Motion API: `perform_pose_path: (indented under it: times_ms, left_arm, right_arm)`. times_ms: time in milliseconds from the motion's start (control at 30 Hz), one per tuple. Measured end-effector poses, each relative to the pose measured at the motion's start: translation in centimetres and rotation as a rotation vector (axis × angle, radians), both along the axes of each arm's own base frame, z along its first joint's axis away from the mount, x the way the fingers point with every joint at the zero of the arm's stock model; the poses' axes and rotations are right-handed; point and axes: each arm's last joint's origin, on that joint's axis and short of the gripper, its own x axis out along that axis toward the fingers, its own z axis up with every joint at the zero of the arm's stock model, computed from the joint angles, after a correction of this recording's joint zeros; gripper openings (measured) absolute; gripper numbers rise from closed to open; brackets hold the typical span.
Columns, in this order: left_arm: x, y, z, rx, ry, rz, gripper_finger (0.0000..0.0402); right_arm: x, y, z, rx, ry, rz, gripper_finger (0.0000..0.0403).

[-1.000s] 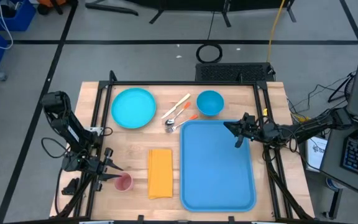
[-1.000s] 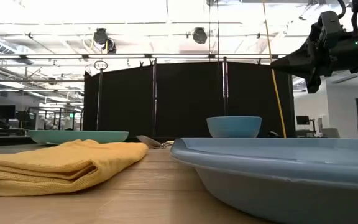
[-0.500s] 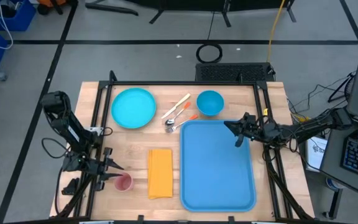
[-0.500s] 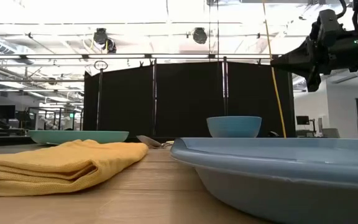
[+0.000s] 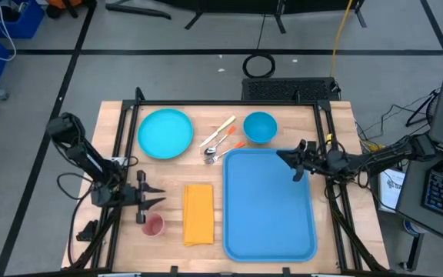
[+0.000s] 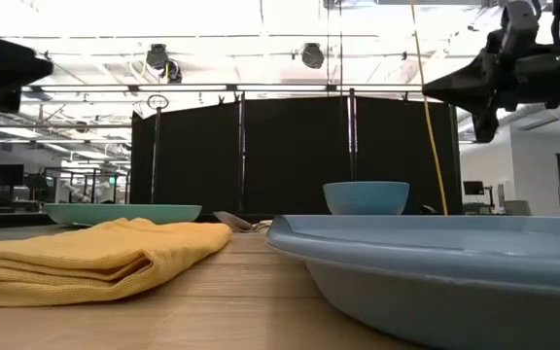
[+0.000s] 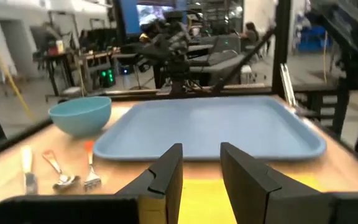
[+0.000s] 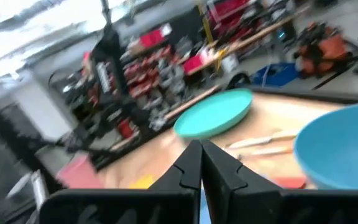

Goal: Set up tray
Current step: Put the light blue plate on the blue tray

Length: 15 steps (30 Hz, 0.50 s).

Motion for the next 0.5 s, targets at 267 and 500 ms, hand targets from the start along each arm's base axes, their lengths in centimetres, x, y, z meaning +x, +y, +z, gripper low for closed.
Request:
perform_pose_path:
  times_ms: [267,500]
  left_arm:
    - [0.75,0.65,0.15,-0.219,-0.031,0.061,0.0113]
    - [1.04,0.92,0.15,-0.22,-0.034,0.088,0.0113]
  right_arm:
    - [0.25,0.23,-0.6,-0.002,0.056,0.075,0.0]
    - [0.55,0.32,-0.58,-0.153,0.085,0.051,0.0]
